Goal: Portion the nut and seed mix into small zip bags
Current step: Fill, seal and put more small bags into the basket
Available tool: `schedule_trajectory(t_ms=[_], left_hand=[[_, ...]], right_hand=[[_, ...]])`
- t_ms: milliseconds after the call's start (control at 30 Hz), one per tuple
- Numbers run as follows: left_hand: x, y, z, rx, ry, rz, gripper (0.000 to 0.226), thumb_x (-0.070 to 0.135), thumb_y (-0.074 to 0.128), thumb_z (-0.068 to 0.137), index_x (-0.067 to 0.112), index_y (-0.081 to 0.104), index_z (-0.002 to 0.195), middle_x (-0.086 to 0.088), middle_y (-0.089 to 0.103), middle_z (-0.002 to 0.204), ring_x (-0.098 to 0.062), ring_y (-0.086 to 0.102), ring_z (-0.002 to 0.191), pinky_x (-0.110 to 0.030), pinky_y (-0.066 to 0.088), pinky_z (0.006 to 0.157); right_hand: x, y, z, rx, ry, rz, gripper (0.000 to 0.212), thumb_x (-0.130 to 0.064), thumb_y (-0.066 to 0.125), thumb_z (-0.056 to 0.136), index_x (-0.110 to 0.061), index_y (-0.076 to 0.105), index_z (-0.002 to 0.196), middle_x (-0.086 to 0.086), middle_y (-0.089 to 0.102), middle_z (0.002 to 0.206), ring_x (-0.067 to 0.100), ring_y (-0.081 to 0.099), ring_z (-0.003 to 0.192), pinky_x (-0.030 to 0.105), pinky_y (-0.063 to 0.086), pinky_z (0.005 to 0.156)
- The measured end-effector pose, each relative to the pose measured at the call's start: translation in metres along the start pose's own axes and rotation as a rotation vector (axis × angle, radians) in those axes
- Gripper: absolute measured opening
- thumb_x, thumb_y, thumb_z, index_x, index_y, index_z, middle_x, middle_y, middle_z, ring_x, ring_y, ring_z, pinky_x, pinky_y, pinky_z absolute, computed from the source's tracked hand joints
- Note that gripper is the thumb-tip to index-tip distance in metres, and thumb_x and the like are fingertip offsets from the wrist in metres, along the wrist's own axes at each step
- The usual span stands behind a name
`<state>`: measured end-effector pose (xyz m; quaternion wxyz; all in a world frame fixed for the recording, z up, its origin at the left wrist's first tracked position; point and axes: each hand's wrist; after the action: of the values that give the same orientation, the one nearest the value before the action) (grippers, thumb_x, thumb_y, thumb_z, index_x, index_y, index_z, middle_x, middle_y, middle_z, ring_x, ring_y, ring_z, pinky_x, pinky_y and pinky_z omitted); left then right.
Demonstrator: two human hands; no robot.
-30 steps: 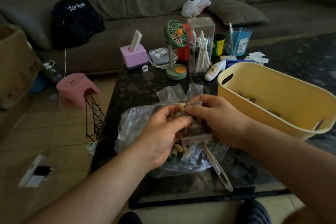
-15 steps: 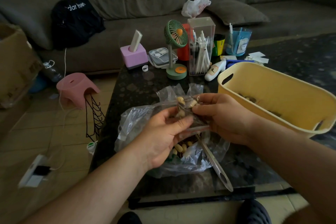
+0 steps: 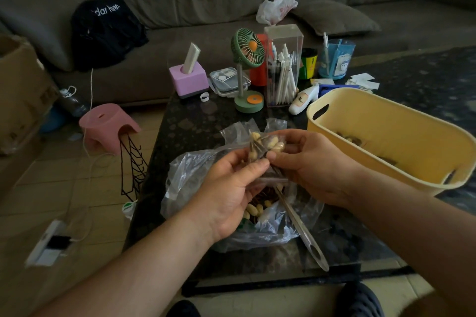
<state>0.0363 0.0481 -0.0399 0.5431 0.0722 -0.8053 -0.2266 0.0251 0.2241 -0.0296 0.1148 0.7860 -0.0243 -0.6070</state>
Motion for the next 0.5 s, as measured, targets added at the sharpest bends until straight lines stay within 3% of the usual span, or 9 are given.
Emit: schedule_trajectory(t_ms=[167,267,333,433,500], left_hand=[[0.002,0.009,0.000,0.021,-0.010,-0.086,0.028,0.000,0.058,0.100,0.009,0.071,0.123,-0.016,0.078,0.117,-0.025,0.077,0.100,-0.030,0.063,0.074],[0.003,0.015,0.000,0.009,0.001,-0.100,0.032,-0.002,0.061,0.097,0.009,0.070,0.126,-0.018,0.077,0.121,-0.029,0.076,0.109,-0.035,0.063,0.083],[0.002,0.022,0.002,0.012,0.023,-0.084,0.038,-0.001,0.064,0.093,0.008,0.067,0.129,-0.017,0.077,0.121,-0.031,0.076,0.110,-0.038,0.063,0.088],[0.000,0.033,0.008,0.006,0.062,-0.072,0.048,-0.001,0.069,0.086,0.003,0.063,0.133,-0.021,0.076,0.121,-0.033,0.076,0.110,-0.040,0.065,0.089],[0.001,0.042,0.013,-0.005,0.084,-0.047,0.053,0.001,0.072,0.080,0.000,0.063,0.132,-0.021,0.076,0.121,-0.031,0.077,0.108,-0.038,0.065,0.088]], right_hand=[[-0.005,0.001,-0.002,-0.067,0.040,0.140,0.041,-0.006,0.069,0.093,-0.003,0.062,0.134,0.021,0.072,0.125,0.041,0.067,0.122,0.060,0.051,0.107],[-0.007,0.002,-0.006,-0.086,0.041,0.098,0.039,-0.023,0.068,0.095,-0.004,0.067,0.129,0.021,0.072,0.125,0.043,0.065,0.123,0.060,0.049,0.109],[-0.009,0.002,-0.008,-0.079,0.024,0.063,0.038,-0.031,0.063,0.101,-0.002,0.069,0.125,0.024,0.073,0.121,0.041,0.069,0.115,0.054,0.052,0.107],[-0.019,-0.003,-0.013,0.014,-0.067,0.009,0.033,-0.027,0.059,0.105,0.002,0.073,0.114,0.027,0.075,0.110,0.036,0.074,0.094,0.044,0.061,0.087],[-0.026,-0.010,-0.015,0.105,-0.135,-0.131,0.028,-0.026,0.061,0.105,-0.003,0.076,0.105,0.023,0.077,0.102,0.038,0.075,0.094,0.049,0.062,0.090]])
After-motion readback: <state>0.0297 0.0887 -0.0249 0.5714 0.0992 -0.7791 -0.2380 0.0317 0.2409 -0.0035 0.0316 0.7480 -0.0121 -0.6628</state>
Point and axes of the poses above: each hand's wrist, its own z-axis towards the middle knuckle, its own y-axis out of the palm, x = y × z
